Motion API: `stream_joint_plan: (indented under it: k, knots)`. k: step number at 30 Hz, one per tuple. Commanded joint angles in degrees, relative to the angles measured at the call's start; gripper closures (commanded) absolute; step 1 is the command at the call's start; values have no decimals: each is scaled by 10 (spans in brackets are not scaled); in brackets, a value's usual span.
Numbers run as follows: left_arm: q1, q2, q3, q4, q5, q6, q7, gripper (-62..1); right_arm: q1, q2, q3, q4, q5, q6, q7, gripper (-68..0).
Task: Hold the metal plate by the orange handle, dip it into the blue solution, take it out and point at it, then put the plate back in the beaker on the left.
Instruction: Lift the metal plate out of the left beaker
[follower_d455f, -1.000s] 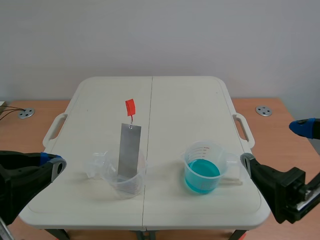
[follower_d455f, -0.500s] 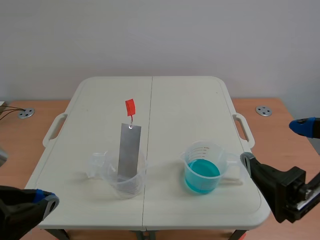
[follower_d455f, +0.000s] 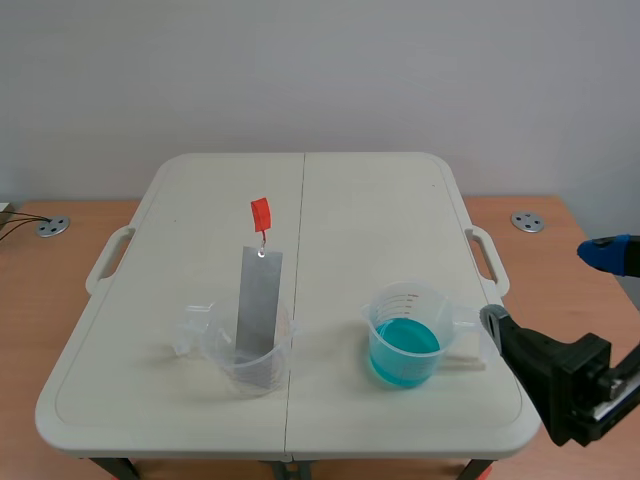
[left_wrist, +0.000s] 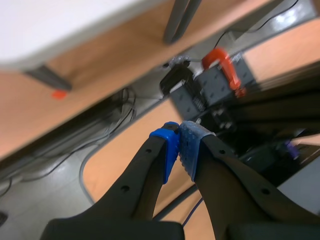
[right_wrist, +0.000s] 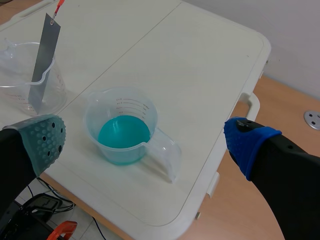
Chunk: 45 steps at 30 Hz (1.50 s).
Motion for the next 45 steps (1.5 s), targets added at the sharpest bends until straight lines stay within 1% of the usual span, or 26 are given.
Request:
stream_joint_plan:
  k: [1, 6, 10, 18, 24, 27, 29, 31, 36, 41, 45]
  knots:
    - [1, 4, -2, -14, -2, 0, -24, -16, 10, 0, 6, 9, 7, 2, 7, -663]
    - [1, 4, -2, -83, 22, 0, -83, -16, 19, 0, -2, 9, 15, 2, 6, -663]
    - [-2, 10, -2, -132, 28, 0, -105, -16, 40, 0, -23, 7, 15, 2, 0, -663]
    - [-46, 56, -2, -246, 98, 0, -110, -16, 85, 0, -67, 2, 15, 2, -1, -663]
    - [-78, 88, -2, -321, 156, 0, -140, -16, 127, -1, -101, -14, 15, 2, -3, -663]
    - [-88, 95, -2, -347, 161, 0, -143, -16, 153, -1, -118, -22, 15, 2, -2, -663]
    - [-95, 98, -2, -360, 173, 0, -150, -16, 169, -2, -129, -28, 15, 2, -5, -663]
    - [-101, 98, -2, -372, 175, -1, -153, -16, 186, -4, -141, -34, 15, 2, -11, -663]
    - [-110, 98, -2, -389, 175, -1, -153, -16, 228, -24, -166, -52, 18, 3, -39, -663]
    - [-117, 98, -2, -394, 175, -1, -153, -16, 267, -44, -198, -70, 33, 4, -76, -663]
    - [-120, 99, -2, -394, 175, -2, -153, -16, 299, -58, -226, -90, 43, 4, -92, -663]
